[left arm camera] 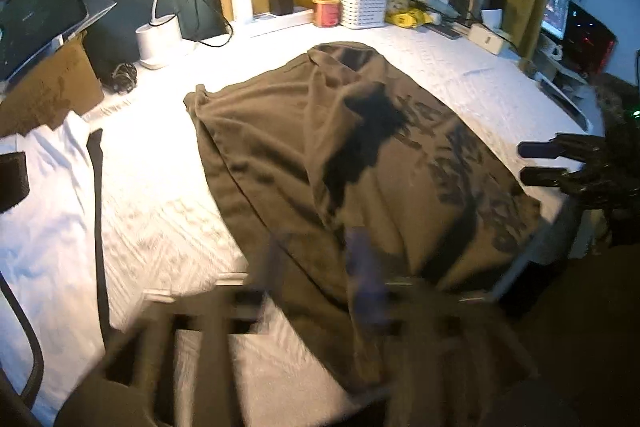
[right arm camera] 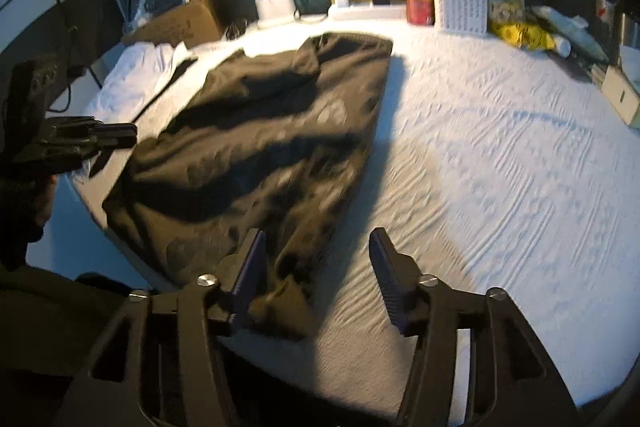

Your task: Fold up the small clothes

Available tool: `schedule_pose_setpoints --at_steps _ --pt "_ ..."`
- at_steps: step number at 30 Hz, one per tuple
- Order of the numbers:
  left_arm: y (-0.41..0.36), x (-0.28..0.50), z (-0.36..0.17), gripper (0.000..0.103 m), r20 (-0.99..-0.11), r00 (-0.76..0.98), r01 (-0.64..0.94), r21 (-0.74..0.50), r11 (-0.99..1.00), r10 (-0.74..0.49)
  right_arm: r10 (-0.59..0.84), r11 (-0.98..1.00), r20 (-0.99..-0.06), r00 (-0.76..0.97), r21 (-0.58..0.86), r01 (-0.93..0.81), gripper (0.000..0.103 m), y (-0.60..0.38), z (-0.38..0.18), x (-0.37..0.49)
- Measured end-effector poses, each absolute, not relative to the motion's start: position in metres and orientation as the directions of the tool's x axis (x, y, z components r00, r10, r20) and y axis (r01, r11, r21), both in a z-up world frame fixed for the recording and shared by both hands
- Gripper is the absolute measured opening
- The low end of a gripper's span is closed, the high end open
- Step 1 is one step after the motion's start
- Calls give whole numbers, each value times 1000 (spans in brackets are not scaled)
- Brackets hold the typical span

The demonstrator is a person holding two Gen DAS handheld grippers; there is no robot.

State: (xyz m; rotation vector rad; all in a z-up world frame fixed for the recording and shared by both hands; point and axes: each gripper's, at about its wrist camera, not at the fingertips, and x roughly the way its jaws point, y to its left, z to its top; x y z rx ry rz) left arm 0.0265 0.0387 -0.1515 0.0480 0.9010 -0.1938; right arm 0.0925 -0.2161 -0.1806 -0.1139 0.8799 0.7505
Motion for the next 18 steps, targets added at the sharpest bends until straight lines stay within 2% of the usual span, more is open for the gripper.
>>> schedule_pose_setpoints --at_steps 1,9,11,12,13,18 --pt "40 32 -151 67 -777 611 181 -51 982 -153 547 744 -731 407 202 -637 58 -216 -179 98" --pt "69 70 -165 67 -772 612 69 -163 984 -171 538 762 -719 440 192 -618 58 -210 -174 139" --pt "80 73 -172 54 -766 617 26 -210 977 -181 545 763 -714 440 203 -614 58 -210 -173 146" --pt "83 76 -176 43 -772 610 2 -224 975 -179 547 763 -712 441 206 -613 58 -209 -173 150" --pt "84 77 -178 40 -776 606 -12 -227 974 -174 547 763 -711 441 208 -612 58 -208 -173 153" --pt "86 84 -190 40 -792 583 -43 -250 967 -179 554 755 -713 430 212 -621 58 -201 -173 162"
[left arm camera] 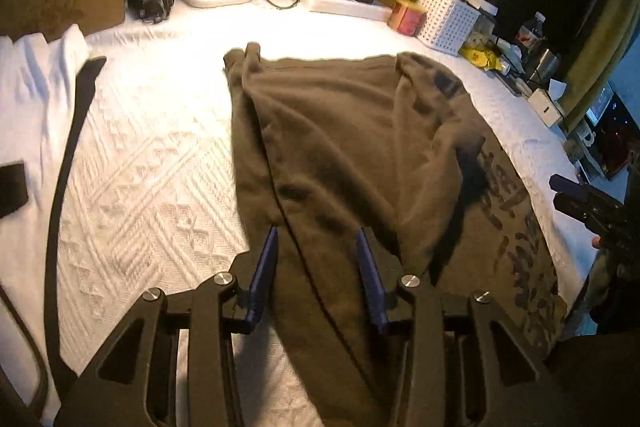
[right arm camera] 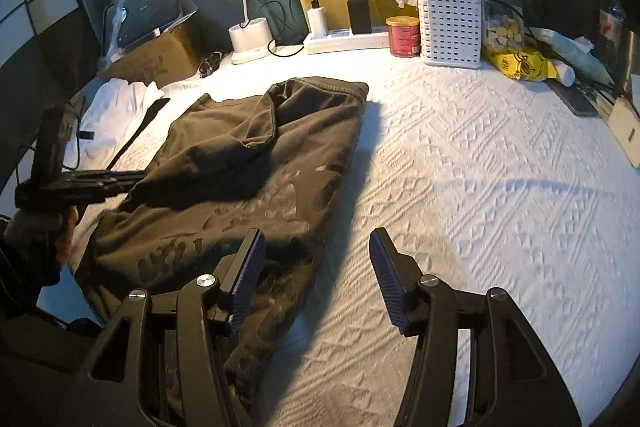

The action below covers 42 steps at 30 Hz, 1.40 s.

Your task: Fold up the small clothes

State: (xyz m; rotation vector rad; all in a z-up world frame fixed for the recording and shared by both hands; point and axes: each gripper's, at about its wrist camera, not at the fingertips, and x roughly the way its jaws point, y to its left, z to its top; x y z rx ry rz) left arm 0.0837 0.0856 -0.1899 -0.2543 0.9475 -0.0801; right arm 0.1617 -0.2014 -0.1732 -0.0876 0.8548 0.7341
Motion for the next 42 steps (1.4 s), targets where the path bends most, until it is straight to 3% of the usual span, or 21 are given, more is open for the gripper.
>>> schedule_pose_setpoints --at_steps 3,4,5,19,20,21,22,24,27,34,39,41,42 --pt "80 84 -188 37 -796 583 -41 -228 973 -162 557 749 -715 422 213 -628 58 -197 -174 165" --pt "78 84 -188 12 -795 583 -25 -225 974 -169 559 747 -716 419 214 -630 58 -195 -174 166" --pt "73 83 -189 0 -799 577 -7 -210 978 -167 558 746 -717 418 214 -630 58 -194 -175 166" --pt "93 71 -171 2 -793 609 -114 -100 988 -10 553 748 -726 409 216 -627 58 -188 -182 175" --pt "92 73 -167 3 -791 611 -131 -68 989 26 553 748 -726 410 215 -627 58 -188 -182 176" --pt "91 75 -162 16 -785 619 -133 -57 989 38 553 748 -725 411 215 -627 58 -188 -182 177" --pt "90 75 -158 46 -776 630 -121 -60 991 30 553 749 -725 411 215 -627 58 -188 -182 179" --pt "86 79 -151 86 -756 655 -94 -75 993 5 554 750 -722 415 217 -624 58 -189 -181 182" --pt "68 89 -141 87 -728 683 -17 -89 996 -54 556 753 -716 422 220 -620 58 -190 -181 188" --pt "-9 126 -148 87 -743 655 287 76 955 -138 567 763 -695 443 239 -601 58 -193 -178 203" --pt "-38 151 -165 86 -780 610 385 134 913 -143 570 769 -686 453 250 -589 58 -195 -179 213" --pt "-42 160 -173 76 -795 592 398 145 906 -133 570 771 -687 452 257 -582 58 -196 -180 216" --pt "-41 164 -178 65 -807 577 399 146 905 -125 568 773 -688 450 260 -579 58 -197 -181 217"
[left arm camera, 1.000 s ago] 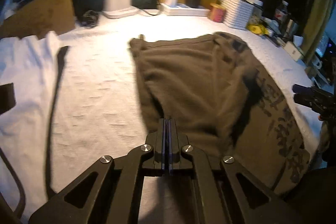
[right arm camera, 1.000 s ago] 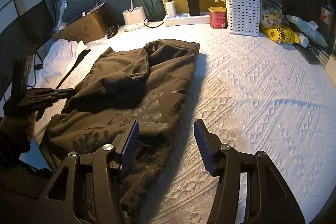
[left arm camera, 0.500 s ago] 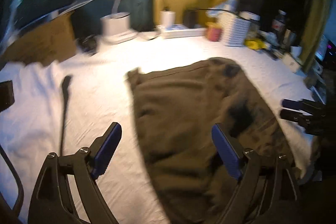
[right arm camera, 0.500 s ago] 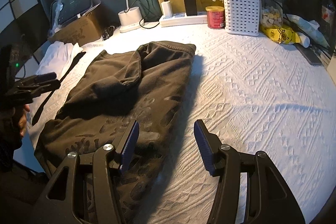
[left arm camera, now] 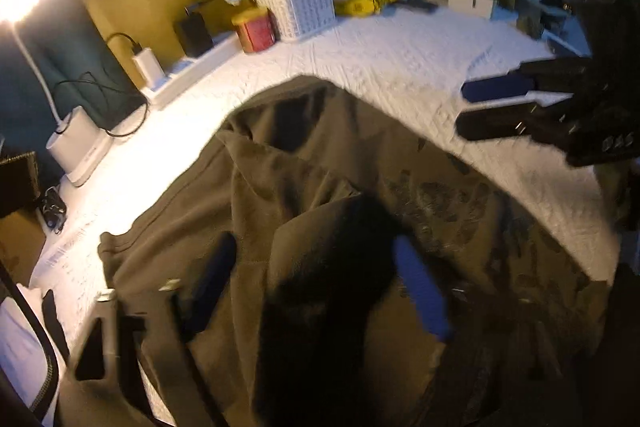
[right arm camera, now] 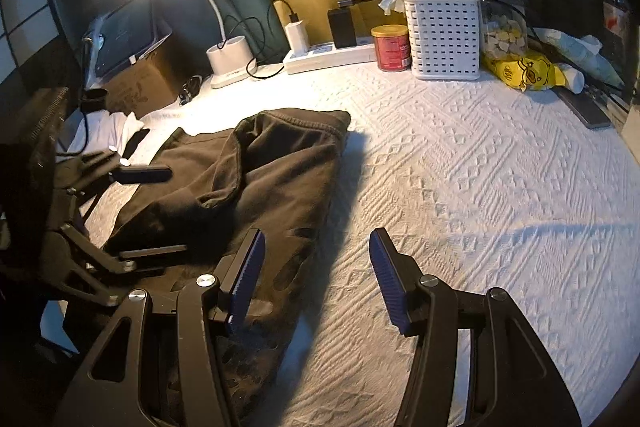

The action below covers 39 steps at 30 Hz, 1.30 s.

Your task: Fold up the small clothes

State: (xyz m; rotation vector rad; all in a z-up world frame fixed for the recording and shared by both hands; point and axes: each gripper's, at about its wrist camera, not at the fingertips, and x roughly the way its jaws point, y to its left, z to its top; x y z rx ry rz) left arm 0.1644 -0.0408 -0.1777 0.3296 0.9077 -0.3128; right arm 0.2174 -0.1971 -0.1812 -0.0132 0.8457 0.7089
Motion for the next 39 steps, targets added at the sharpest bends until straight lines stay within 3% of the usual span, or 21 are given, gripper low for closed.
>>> schedule_pose_setpoints --at_steps 4,9,18,28,33,38,39 --pt "-22 163 -175 30 -802 580 360 97 928 -141 561 776 -698 445 257 -576 58 -196 -185 224" --pt "12 153 -165 13 -761 638 262 74 962 -115 548 780 -710 441 245 -576 58 -187 -188 236" --pt "68 146 -168 8 -726 680 117 -35 992 -106 554 783 -705 443 260 -565 57 -162 -187 271" --pt "78 151 -172 10 -701 690 107 -145 984 -178 594 769 -714 371 369 -522 57 -138 -203 312" --pt "72 166 -176 10 -715 675 134 -125 983 -183 638 739 -703 313 445 -507 57 -134 -209 323" --pt "70 179 -186 10 -730 656 155 -121 981 -194 654 725 -692 306 457 -515 27 -128 -203 329" --pt "71 179 -186 10 -722 663 163 -120 979 -199 658 721 -688 306 459 -519 24 -127 -201 332"
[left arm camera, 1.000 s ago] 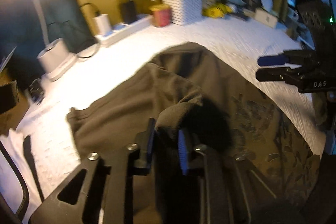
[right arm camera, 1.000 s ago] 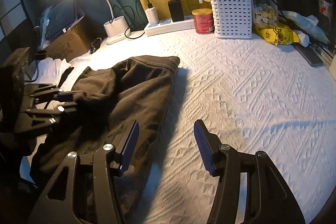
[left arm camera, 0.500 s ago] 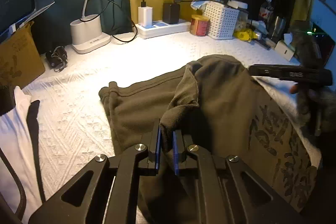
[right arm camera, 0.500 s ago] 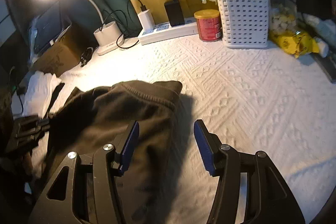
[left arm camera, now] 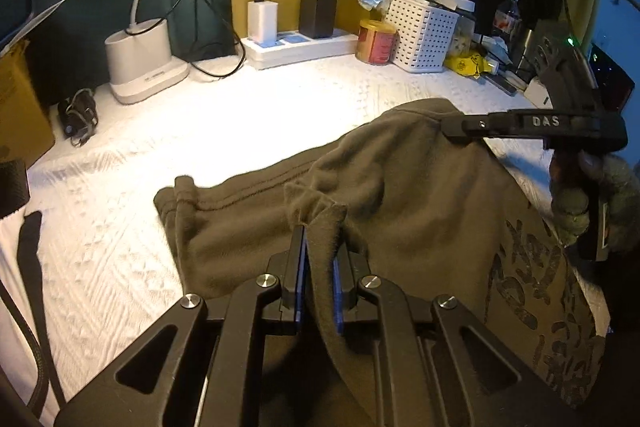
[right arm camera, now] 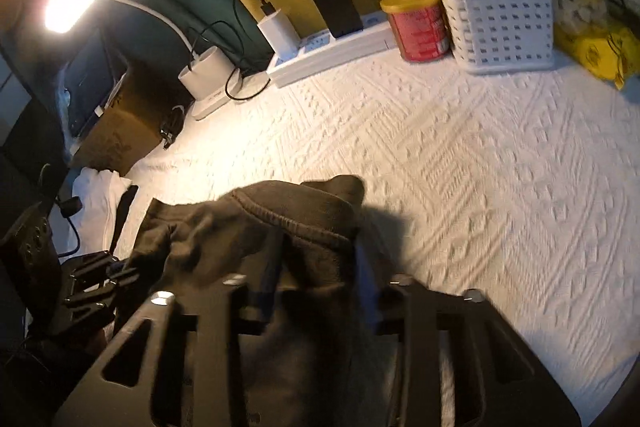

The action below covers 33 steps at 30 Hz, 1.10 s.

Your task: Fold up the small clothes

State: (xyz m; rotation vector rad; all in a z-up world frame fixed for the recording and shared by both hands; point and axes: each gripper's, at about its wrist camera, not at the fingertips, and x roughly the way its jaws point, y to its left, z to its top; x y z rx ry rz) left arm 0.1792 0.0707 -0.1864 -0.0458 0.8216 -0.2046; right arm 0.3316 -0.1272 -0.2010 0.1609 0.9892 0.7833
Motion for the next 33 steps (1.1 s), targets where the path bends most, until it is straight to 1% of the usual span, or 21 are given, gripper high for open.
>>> schedule_pose_setpoints --at_steps 2,4,10,14,16,18,19,20,21,22,29,33 --pt "72 180 -187 10 -716 666 172 -123 977 -208 665 715 -680 308 460 -527 18 -125 -197 335" --pt "76 178 -184 6 -701 681 169 -132 977 -212 674 704 -670 311 455 -545 16 -123 -190 337" --pt "98 169 -163 5 -645 738 119 -166 979 -199 675 692 -662 326 415 -591 16 -109 -176 342" --pt "111 168 -163 5 -650 740 82 -167 982 -173 657 699 -681 325 388 -601 16 -99 -181 343" --pt "117 169 -171 5 -668 726 59 -175 983 -163 640 706 -694 331 359 -611 17 -93 -186 342" --pt "121 167 -178 5 -684 713 37 -183 982 -155 613 712 -719 327 324 -623 19 -85 -192 341" --pt "122 167 -181 5 -690 708 30 -184 982 -151 600 717 -726 336 303 -627 24 -82 -194 339" --pt "124 165 -183 5 -695 703 21 -187 982 -148 595 719 -728 341 292 -630 33 -81 -195 339" --pt "127 164 -186 5 -700 699 9 -198 980 -147 589 721 -730 346 282 -633 35 -80 -196 338" --pt "130 161 -189 5 -703 695 -3 -213 977 -151 589 721 -730 347 282 -633 36 -80 -196 338" --pt "147 151 -186 4 -706 702 -74 -208 975 -97 594 725 -725 348 296 -622 36 -88 -194 340" --pt "149 152 -187 4 -713 694 -83 -218 972 -100 575 732 -740 349 275 -624 36 -84 -198 339"
